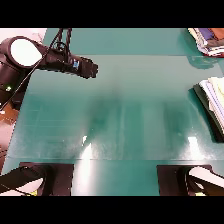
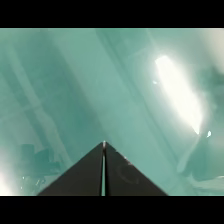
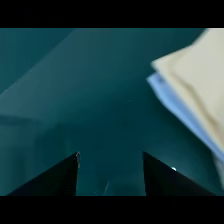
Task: Fold the shirts.
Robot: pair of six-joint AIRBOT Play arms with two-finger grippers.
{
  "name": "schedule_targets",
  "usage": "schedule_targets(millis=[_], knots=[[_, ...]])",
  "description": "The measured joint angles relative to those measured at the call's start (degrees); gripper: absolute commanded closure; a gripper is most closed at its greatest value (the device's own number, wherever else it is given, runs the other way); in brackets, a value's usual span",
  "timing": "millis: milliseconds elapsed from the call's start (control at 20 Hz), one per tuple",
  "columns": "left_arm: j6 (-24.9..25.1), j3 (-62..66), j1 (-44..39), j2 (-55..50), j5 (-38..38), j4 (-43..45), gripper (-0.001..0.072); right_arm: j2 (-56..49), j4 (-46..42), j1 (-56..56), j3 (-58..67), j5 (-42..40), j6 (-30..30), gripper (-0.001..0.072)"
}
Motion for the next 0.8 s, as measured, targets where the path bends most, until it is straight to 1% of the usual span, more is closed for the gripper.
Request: schedule_targets(millis=[50,200,250,300,350,400,550,800], knots=[[0.0,0.0,0.0,0.0,-0.5,0.0,0.0684,0.0,0.7,4.7,0.0,-0.3,0.0,0.0277],[0.0,0.0,0.0,0.0,-0.5,0.0,0.0684,0.0,2.0,16.9,0.0,-1.8,0.0,0.0285],[0.0,0.0,0.0,0.0,-0.2,-0.1,0.0684,0.0,2.1,20.6,0.0,-2.4,0.0,0.0308],[0.0,0.0,0.0,0.0,0.3,-0.1,0.0684,0.0,2.4,23.5,0.0,-3.1,0.0,0.0489],[0.0,0.0,0.0,0.0,0.8,-0.1,0.0683,0.0,2.4,26.4,0.0,-3.7,0.0,0.0645],[0.0,0.0,0.0,0.0,1.2,-0.1,0.0684,0.0,2.6,28.6,0.0,-4.2,0.0,0.0693],[0.0,0.0,0.0,0.0,2.7,-0.1,0.0684,0.0,2.8,32.8,0.0,-5.0,0.0,0.0694],[0.0,0.0,0.0,0.0,4.1,-0.2,0.0683,0.0,2.8,34.7,0.0,-5.2,0.0,0.0695]])
